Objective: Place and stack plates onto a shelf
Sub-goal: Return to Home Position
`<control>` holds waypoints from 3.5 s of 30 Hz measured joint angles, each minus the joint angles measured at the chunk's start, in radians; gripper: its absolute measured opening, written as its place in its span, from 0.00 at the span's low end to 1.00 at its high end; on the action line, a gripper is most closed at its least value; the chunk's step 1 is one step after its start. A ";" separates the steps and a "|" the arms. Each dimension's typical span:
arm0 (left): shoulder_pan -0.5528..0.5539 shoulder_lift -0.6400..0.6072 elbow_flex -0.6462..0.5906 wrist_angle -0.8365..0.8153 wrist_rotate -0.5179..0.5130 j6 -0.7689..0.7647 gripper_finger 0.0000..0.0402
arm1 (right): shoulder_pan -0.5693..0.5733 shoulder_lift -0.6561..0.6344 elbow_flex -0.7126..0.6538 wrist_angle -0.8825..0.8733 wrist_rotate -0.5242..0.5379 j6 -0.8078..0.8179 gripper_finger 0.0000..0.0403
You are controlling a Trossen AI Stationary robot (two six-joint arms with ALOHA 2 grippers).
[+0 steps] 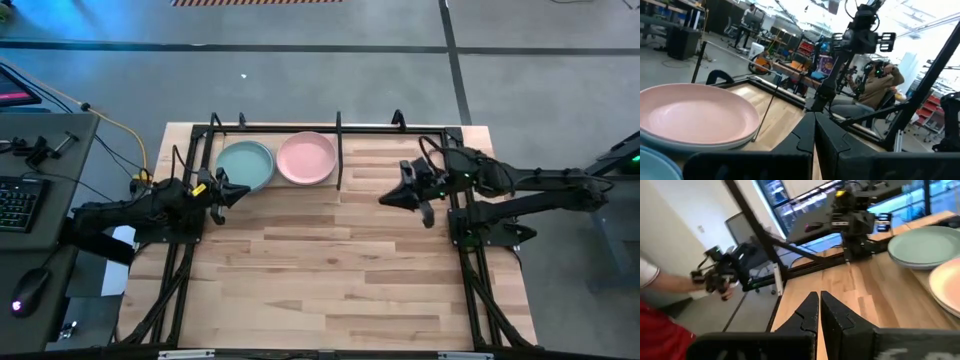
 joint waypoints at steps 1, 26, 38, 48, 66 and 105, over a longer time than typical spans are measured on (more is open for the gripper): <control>0.000 0.000 0.000 -0.004 -0.002 0.000 0.00 | 0.008 -0.025 -0.014 -0.009 -0.001 -0.016 0.00; 0.000 0.000 0.000 -0.002 -0.005 0.000 0.00 | 0.081 -0.618 -0.802 0.485 0.143 -0.134 0.00; -0.001 0.000 0.000 -0.002 -0.006 0.000 0.00 | 0.080 -0.652 -0.800 0.183 0.275 -0.186 0.00; -0.037 -0.004 0.000 -0.002 -0.006 0.000 0.00 | 0.069 -0.788 -0.801 0.127 0.276 -0.181 0.00; -0.097 0.005 0.001 -0.027 -0.014 0.000 0.00 | 0.030 -0.836 -0.802 0.194 0.290 -0.179 0.00; -0.097 0.005 0.001 -0.025 -0.012 0.000 0.00 | 0.030 -0.835 -0.803 0.133 0.290 -0.179 0.00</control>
